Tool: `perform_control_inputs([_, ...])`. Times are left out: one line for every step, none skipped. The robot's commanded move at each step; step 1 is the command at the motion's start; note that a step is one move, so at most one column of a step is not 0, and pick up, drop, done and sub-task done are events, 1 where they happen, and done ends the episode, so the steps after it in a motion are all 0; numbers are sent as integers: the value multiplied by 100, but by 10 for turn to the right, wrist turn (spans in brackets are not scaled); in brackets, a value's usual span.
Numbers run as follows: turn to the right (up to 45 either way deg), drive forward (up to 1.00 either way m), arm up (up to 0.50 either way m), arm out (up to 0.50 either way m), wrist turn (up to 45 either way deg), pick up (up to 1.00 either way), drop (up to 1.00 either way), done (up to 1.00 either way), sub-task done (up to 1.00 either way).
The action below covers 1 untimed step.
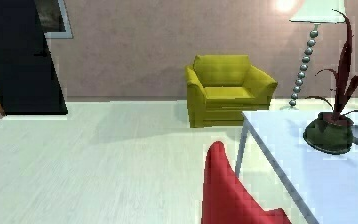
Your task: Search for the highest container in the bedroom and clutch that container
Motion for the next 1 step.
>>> perform_control_inputs([0, 0, 0, 38, 0, 0, 0, 0, 0])
